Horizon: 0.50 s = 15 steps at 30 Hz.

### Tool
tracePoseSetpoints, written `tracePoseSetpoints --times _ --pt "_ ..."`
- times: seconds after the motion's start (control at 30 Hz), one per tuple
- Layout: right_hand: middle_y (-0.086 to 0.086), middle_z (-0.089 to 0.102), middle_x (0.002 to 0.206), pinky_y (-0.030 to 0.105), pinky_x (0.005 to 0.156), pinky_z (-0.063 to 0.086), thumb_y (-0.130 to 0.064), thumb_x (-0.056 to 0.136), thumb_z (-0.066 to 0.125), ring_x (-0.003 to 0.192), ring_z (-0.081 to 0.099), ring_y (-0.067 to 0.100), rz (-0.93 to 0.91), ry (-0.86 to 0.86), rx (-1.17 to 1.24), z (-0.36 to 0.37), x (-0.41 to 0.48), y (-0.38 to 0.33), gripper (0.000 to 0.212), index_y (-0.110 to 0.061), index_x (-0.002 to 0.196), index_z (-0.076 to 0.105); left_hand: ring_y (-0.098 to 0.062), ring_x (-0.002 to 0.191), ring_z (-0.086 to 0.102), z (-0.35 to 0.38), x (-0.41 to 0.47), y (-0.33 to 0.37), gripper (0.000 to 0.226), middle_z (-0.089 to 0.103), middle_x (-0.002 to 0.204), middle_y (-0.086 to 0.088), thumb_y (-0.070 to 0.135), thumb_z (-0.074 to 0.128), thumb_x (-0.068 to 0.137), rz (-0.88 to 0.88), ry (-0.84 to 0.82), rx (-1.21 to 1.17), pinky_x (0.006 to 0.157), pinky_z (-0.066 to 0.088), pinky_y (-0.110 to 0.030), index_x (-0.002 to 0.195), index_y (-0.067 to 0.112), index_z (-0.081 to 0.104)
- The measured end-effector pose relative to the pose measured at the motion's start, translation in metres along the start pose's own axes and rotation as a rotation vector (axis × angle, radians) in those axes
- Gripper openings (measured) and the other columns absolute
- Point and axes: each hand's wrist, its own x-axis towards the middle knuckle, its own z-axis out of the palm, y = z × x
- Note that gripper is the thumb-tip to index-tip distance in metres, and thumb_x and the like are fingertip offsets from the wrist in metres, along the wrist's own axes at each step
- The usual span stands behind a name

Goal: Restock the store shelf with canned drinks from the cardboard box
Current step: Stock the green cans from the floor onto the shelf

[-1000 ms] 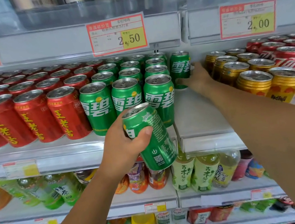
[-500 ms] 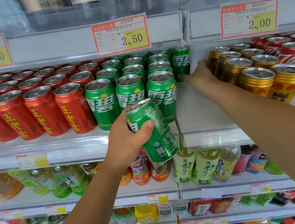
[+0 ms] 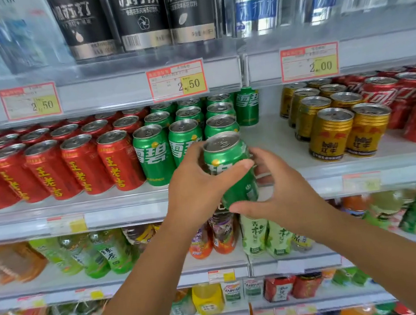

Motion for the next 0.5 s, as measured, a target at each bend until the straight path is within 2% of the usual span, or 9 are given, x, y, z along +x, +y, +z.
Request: tracePoseSetpoints --times 0.1,0.23,0.3,0.33,0.4,0.47,0.5 --pt "-0.023 0.055 0.118 0.020 0.082 0.049 -0.050 0.061 0.082 0.102 0.053 -0.010 0.003 0.159 -0.002 0.000 0.006 -0.003 0.072 -0.044 0.122 0.043 0.006 0.091 0.064 0.011 0.001 0.016 0.070 0.068 0.099 0.023 0.075 0.070 0.052 0.071 0.020 0.171 0.081 0.056 -0.028 0.113 0.044 0.053" --pt "-0.023 0.058 0.110 0.019 0.078 0.048 -0.044 0.065 0.083 0.098 0.056 -0.006 0.005 0.276 -0.005 -0.021 0.018 0.001 0.061 -0.044 0.113 0.045 0.007 0.100 0.063 0.009 0.013 0.011 0.076 0.069 0.109 0.019 0.067 0.076 0.061 0.109 -0.147 0.125 0.091 0.053 -0.028 0.126 0.034 0.055" --pt "-0.024 0.057 0.106 0.013 0.077 0.044 -0.037 0.066 0.085 0.096 0.055 -0.007 0.045 0.315 0.001 -0.032 0.028 0.009 0.062 -0.039 0.113 0.044 0.005 0.102 0.062 0.001 0.015 -0.007 0.069 0.068 0.111 0.019 0.065 0.077 0.064 0.104 -0.203 0.244 0.096 0.051 -0.030 0.123 0.033 0.061" --pt "-0.022 0.058 0.107 0.015 0.080 0.045 -0.033 0.066 0.086 0.097 0.056 -0.004 0.070 0.320 0.005 -0.037 0.034 0.016 0.063 -0.036 0.114 0.045 0.004 0.103 0.061 -0.002 0.015 -0.018 0.061 0.066 0.110 0.020 0.060 0.077 0.067 0.105 -0.215 0.329 0.097 0.050 -0.030 0.120 0.033 0.064" --pt "-0.010 0.062 0.116 0.027 0.089 0.048 -0.029 0.066 0.087 0.104 0.059 0.008 0.124 0.294 -0.006 -0.044 0.049 0.034 0.066 -0.026 0.120 0.050 -0.002 0.104 0.057 -0.007 0.015 -0.042 0.051 0.063 0.106 0.019 0.052 0.079 0.070 0.137 -0.207 0.460 0.097 0.048 -0.030 0.116 0.031 0.068" --pt "-0.004 0.062 0.121 0.037 0.096 0.048 -0.026 0.065 0.088 0.111 0.058 0.015 0.171 0.262 0.008 -0.048 0.065 0.051 0.070 -0.019 0.123 0.051 -0.005 0.099 0.055 -0.008 0.015 -0.062 0.047 0.067 0.104 0.015 0.048 0.080 0.071 0.258 -0.162 0.528 0.091 0.048 -0.032 0.113 0.028 0.071" --pt "-0.003 0.062 0.121 0.037 0.097 0.048 -0.024 0.065 0.088 0.112 0.058 0.016 0.196 0.251 0.024 -0.049 0.072 0.058 0.069 -0.018 0.123 0.051 -0.005 0.094 0.055 -0.007 0.017 -0.069 0.044 0.069 0.102 0.013 0.048 0.081 0.071 0.328 -0.132 0.560 0.087 0.049 -0.034 0.109 0.028 0.073"
